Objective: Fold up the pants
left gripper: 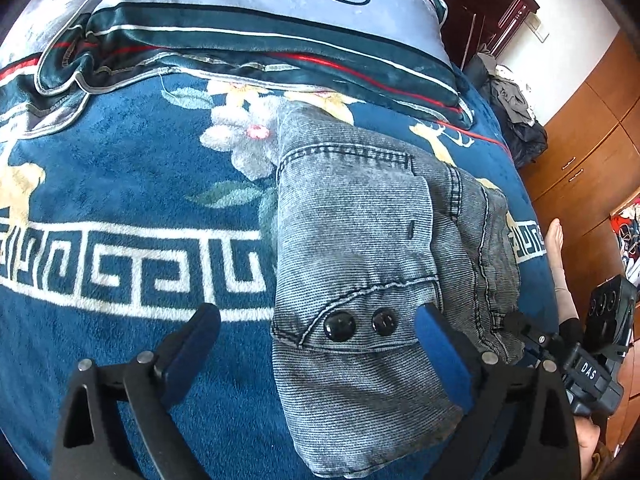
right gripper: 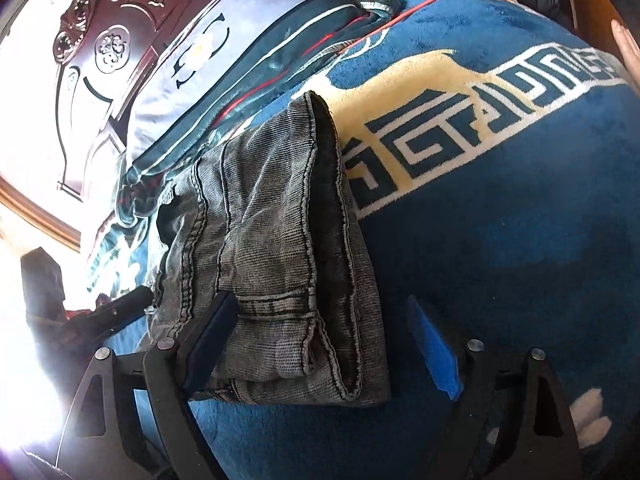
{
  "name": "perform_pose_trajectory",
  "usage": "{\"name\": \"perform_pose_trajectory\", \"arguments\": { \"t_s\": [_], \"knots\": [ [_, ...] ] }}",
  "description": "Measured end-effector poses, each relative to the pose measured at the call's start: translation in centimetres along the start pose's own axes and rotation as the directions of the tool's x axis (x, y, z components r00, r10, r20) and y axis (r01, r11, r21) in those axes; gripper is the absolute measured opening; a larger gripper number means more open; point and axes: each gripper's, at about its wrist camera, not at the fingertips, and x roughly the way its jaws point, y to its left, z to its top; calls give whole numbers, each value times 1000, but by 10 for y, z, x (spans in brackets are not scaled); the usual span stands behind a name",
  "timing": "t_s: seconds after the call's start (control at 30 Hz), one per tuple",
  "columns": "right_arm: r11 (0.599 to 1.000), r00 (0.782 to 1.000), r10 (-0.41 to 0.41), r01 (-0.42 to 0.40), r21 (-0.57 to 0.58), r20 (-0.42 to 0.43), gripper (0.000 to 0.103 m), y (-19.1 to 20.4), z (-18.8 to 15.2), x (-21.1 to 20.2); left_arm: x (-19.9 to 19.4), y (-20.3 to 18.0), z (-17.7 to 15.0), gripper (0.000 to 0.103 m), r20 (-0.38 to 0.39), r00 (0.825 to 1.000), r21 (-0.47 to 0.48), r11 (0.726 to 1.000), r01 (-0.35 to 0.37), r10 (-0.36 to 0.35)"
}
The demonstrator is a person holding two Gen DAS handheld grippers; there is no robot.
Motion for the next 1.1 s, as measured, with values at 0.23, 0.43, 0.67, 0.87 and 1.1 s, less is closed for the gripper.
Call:
{"name": "perform_pose_trajectory", "arguments": {
  "t_s": [0.23, 0.43, 0.67, 0.87, 1.1],
  "knots": [
    [996, 997, 78, -78, 45, -2, 87, -9, 9, 5, 8, 5, 1, 100, -11, 1000, -18, 1000, 23, -23],
    [988, 988, 149, -148, 40, -29, 87, -9, 17, 17, 16, 11, 4, 102, -24, 999, -32, 998, 45, -46],
    [961, 959, 275, -273, 39, -72, 85, -7, 25, 35, 31, 26, 11, 103, -39, 994, -92, 991, 97, -101],
    [967, 963, 253, -256, -15, -96, 71, -2, 27, 42, 38, 24, 11, 103, -12, 993, -59, 991, 117, -118],
    [973, 969, 232, -231, 18, -85, 39, 1, 20, 40, 33, 18, 6, 60, -14, 979, -76, 977, 199, -201]
  ]
}}
